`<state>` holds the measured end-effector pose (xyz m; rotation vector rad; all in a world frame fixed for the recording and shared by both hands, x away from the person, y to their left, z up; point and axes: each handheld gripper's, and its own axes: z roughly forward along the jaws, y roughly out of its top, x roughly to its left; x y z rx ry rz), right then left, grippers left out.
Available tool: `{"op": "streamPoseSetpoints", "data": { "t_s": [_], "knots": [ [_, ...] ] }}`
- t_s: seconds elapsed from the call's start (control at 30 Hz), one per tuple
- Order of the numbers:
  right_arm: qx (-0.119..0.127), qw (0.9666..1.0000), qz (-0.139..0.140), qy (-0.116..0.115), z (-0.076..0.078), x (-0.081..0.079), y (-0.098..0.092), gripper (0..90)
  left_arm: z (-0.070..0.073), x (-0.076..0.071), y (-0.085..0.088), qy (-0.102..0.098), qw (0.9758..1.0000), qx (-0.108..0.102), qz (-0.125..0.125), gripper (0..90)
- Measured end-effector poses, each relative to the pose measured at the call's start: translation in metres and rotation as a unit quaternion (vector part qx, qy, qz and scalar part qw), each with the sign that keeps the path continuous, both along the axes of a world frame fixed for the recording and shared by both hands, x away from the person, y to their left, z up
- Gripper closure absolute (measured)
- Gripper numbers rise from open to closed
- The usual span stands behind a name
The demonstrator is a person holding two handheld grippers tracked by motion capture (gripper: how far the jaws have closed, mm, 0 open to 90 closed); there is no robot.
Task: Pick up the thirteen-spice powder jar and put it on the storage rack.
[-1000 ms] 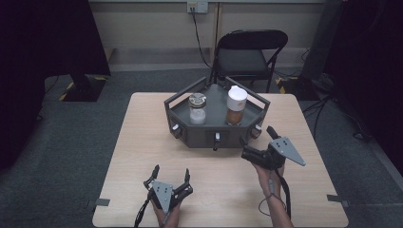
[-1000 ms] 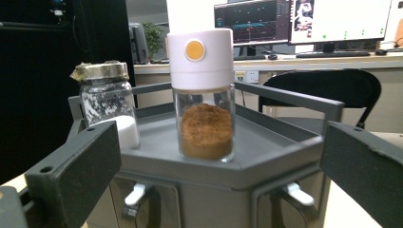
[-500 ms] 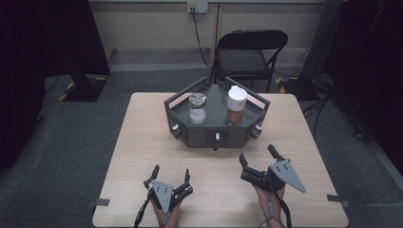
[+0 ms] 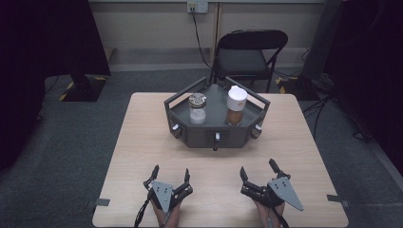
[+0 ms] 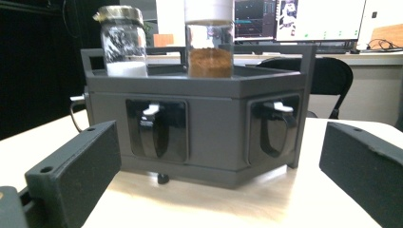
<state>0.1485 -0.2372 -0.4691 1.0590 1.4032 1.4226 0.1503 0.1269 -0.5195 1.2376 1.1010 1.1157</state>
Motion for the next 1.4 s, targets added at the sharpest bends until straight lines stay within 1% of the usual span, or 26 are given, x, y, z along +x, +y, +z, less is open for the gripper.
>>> {"op": "streamPoseSetpoints", "data": {
  "t_s": [0.17, 0.4, 0.5, 0.63, 0.83, 0.9, 0.97, 1.07, 1.23, 1.4],
  "knots": [
    [0.001, 0.9999, -0.012, 0.003, -0.01, -0.005, -0.003, 0.0, 0.0, 0.0, 0.0, 0.0, 1.0, 0.0, 0.0, 0.4],
    [-0.007, 0.9997, -0.023, 0.01, -0.021, -0.01, -0.002, 0.0, 0.0, 0.0, 0.0, 0.0, 1.0, 0.0, 0.0, 0.4],
    [-0.01, 0.9995, -0.03, 0.004, -0.028, -0.012, 0.001, 0.0, 0.0, 0.0, 0.0, 0.0, 1.0, 0.0, 0.0, 0.4],
    [-0.017, 0.9992, -0.036, 0.004, -0.032, -0.013, 0.004, 0.0, 0.0, 0.0, 0.0, 0.0, 1.0, 0.0, 0.0, 0.3],
    [-0.017, 0.9986, -0.05, -0.003, -0.041, -0.014, 0.008, 0.0, 0.0, 0.0, -0.001, 0.0, 1.0, 0.0, 0.002, 0.3],
    [-0.019, 0.9983, -0.054, -0.003, -0.042, -0.014, 0.009, 0.0, 0.0, 0.0, -0.001, 0.0, 1.0, 0.0, 0.002, 0.3],
    [-0.018, 0.9984, -0.053, -0.007, -0.044, -0.014, 0.009, 0.0, 0.0, 0.0, -0.001, 0.0, 1.0, 0.0, 0.002, 0.3],
    [-0.008, 0.9984, -0.054, -0.013, -0.047, -0.015, 0.007, 0.0, 0.0, 0.0, -0.001, 0.0, 1.0, 0.0, 0.002, 0.3],
    [-0.009, 0.9978, -0.065, -0.013, -0.047, -0.016, 0.01, 0.0, 0.0, 0.0, -0.001, 0.0, 1.0, 0.0, 0.002, 0.3],
    [-0.009, 0.9976, -0.068, -0.013, -0.047, -0.016, 0.011, 0.0, 0.0, 0.0, 0.0, 0.0, 1.0, 0.001, 0.002, 0.4]
  ]
}}
